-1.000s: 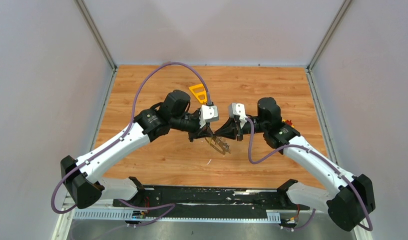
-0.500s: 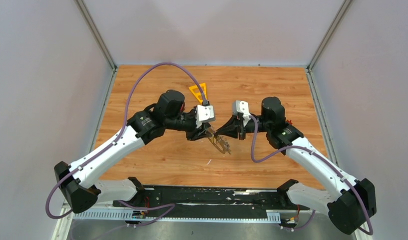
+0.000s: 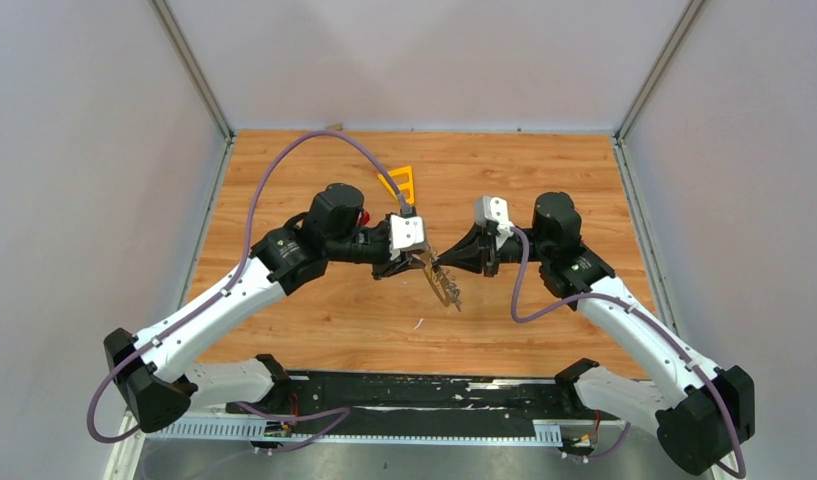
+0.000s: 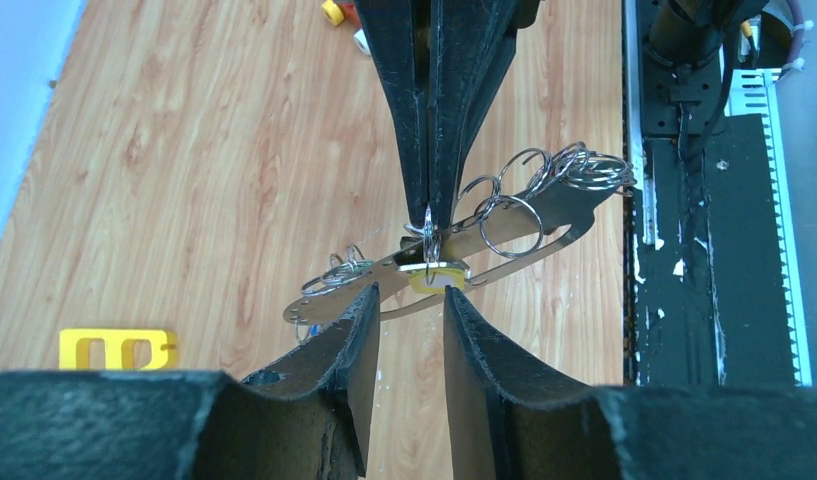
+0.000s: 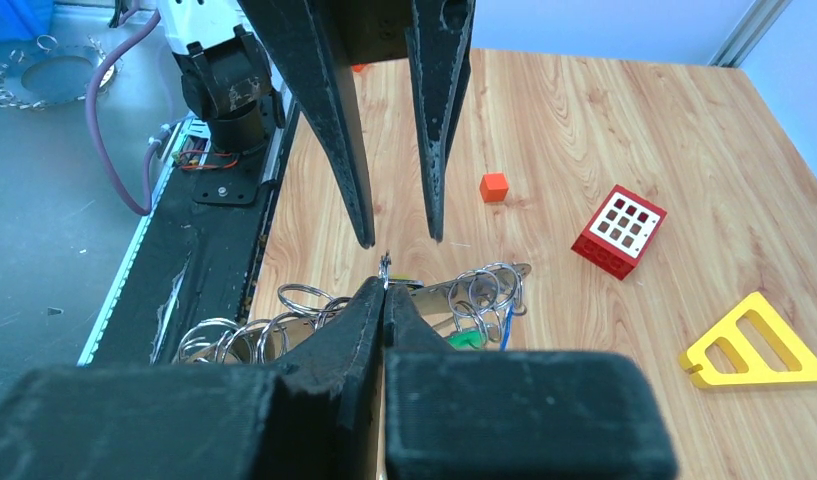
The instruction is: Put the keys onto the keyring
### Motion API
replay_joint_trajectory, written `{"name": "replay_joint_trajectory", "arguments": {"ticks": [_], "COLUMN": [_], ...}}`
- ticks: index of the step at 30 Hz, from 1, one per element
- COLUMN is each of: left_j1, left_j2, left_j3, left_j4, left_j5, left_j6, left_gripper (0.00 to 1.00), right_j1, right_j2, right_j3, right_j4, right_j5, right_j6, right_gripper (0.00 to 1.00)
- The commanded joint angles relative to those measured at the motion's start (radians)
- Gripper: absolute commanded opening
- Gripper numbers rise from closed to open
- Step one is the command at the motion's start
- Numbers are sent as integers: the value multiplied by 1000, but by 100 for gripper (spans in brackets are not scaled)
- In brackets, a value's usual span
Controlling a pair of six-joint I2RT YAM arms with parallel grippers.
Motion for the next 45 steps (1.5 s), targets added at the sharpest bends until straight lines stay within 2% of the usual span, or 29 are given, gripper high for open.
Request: {"name": "replay_joint_trajectory", "arguments": {"ticks": [1,5,14,20,39,45], "left_j1": [1,1,1,1,1,1], "left_j2": [16,48,60,55,114,96], "left_j3": [7,21,21,11,50,71], "left_j4": [62,80,63,62,24,14], "left_j5": [50,72,76,72,85,40], "left_j6": [31,14,22,23,6,12], "left_gripper": [36,33,8,0,0,0], "right_j1": [-8,-8,-16,-16,-17,-16], "right_j2": [-26,-23,-22,-19,-24,-23], "right_j3": [-4,-6,-10,-10,-7,-7], "right_j4": [72,76,77,77,59,35], "right_j5": [-40,-44,-43,-45,-34,-31], "right_j6": [23,26,23,22,4,-26], "right_gripper": [0,0,0,0,0,0]}}
